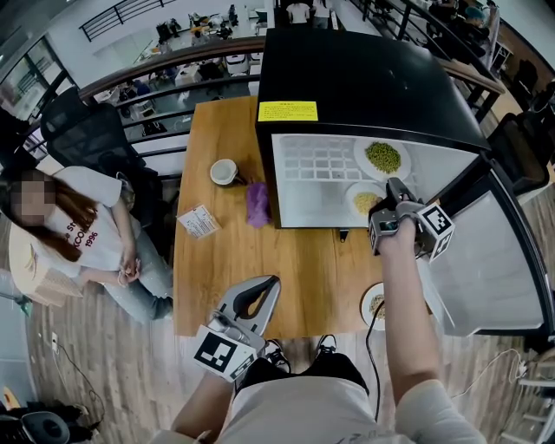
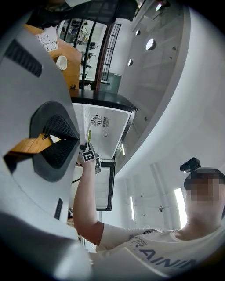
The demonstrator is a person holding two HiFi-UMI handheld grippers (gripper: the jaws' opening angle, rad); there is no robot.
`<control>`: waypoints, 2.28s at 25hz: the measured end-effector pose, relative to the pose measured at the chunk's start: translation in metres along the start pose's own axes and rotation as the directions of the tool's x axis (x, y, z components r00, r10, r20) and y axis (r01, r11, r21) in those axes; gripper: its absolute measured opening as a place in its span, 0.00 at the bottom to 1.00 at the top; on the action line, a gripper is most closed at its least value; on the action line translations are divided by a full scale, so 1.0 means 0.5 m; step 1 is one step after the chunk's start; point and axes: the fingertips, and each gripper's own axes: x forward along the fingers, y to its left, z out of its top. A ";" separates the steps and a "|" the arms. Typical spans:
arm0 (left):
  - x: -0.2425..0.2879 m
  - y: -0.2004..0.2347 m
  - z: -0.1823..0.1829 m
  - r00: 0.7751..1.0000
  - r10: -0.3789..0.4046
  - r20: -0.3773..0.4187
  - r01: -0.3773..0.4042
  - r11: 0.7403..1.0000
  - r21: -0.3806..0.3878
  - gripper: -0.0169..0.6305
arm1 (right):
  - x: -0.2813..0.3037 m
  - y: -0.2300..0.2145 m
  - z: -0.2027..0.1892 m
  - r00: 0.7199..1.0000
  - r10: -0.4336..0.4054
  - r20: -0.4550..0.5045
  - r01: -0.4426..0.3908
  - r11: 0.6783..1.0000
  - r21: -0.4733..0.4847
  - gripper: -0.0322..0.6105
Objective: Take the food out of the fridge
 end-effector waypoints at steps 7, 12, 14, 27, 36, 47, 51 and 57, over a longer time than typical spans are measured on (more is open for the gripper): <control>-0.005 -0.004 -0.003 1.000 -0.003 -0.003 0.003 1.000 -0.001 0.04 | -0.004 0.010 0.006 0.999 0.037 0.013 -0.037 0.999 0.036 0.09; -0.006 -0.006 -0.001 1.000 -0.002 0.001 0.002 1.000 0.002 0.04 | -0.017 0.028 0.011 0.994 0.105 0.022 -0.106 0.994 0.023 0.09; -0.007 -0.008 0.000 1.000 -0.004 0.003 0.004 1.000 0.002 0.04 | -0.024 0.038 0.011 0.991 0.130 0.021 -0.130 0.992 0.003 0.09; -0.018 -0.029 0.004 1.000 -0.019 0.000 0.019 1.000 0.001 0.04 | -0.091 0.060 -0.002 0.974 0.228 -0.012 -0.228 0.973 -0.023 0.09; -0.020 -0.053 0.010 0.999 -0.042 0.010 0.041 0.999 0.008 0.04 | -0.169 0.067 -0.027 0.962 0.264 -0.064 -0.267 0.963 -0.029 0.09; -0.005 -0.095 0.012 0.997 -0.073 -0.001 0.073 0.997 0.026 0.04 | -0.313 0.018 -0.051 0.953 0.262 -0.155 -0.271 0.962 -0.041 0.09; -0.010 -0.100 0.001 0.996 -0.094 -0.012 0.094 0.995 0.024 0.04 | -0.355 -0.012 -0.092 0.947 0.247 -0.206 -0.262 0.964 -0.048 0.09; 0.000 -0.131 -0.019 0.992 -0.119 -0.038 0.120 0.993 0.018 0.04 | -0.418 -0.081 -0.138 0.919 0.252 -0.304 -0.265 0.964 -0.004 0.09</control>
